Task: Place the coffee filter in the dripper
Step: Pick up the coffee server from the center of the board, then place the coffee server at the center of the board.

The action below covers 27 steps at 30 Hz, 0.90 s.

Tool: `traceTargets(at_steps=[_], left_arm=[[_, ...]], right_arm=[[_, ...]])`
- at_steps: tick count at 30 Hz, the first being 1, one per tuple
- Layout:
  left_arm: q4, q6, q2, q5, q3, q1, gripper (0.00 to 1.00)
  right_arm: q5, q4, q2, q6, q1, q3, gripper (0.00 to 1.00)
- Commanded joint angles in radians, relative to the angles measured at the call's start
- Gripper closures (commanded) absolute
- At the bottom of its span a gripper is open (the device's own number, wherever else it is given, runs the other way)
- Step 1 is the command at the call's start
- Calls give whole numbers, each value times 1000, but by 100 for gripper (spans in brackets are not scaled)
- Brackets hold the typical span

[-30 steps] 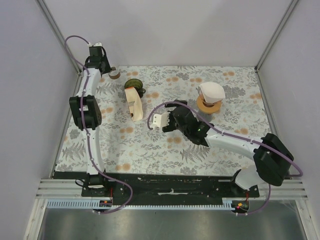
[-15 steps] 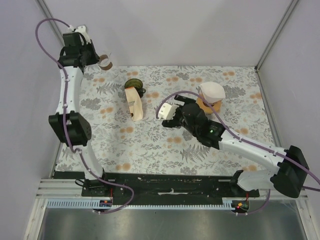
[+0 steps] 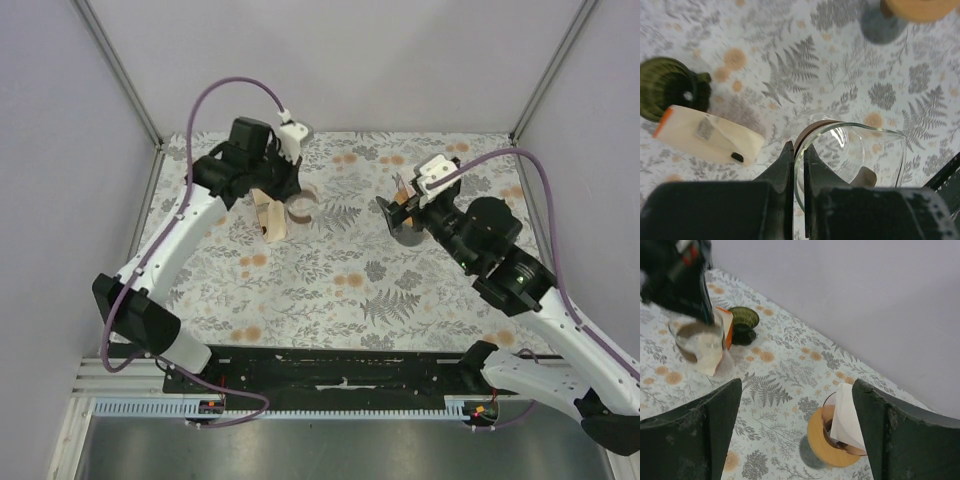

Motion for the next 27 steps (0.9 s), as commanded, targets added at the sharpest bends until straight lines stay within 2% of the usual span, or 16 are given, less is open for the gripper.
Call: traceTargets(at_steps=[1,5,13,18,22,23,27], left_arm=[[37,86,11,-5,-143,-105,98],[138,119,20,-16,-267,-194,98],[332,146,79,9,-406,-197,98],[398,158,102,90,-465,-197,98],[418,181,116,87,-479,-195,95],[416,187,117,95,-479,-195,87],[366,208,102,119,-438,-195,34]], right_arm=[[10,-43,-68,82,-7,33,2],[16,-46,-94,77,-8,15,2],[-31,-63,-80,65,-8,15,2],[-51,-66,-83,55,-8,6,2],[-56,-66,-94,45,-8,-3,2],[-59,-65,-100,42,-8,-8,2],[-59,-65,-109,32,-8,-16,2]])
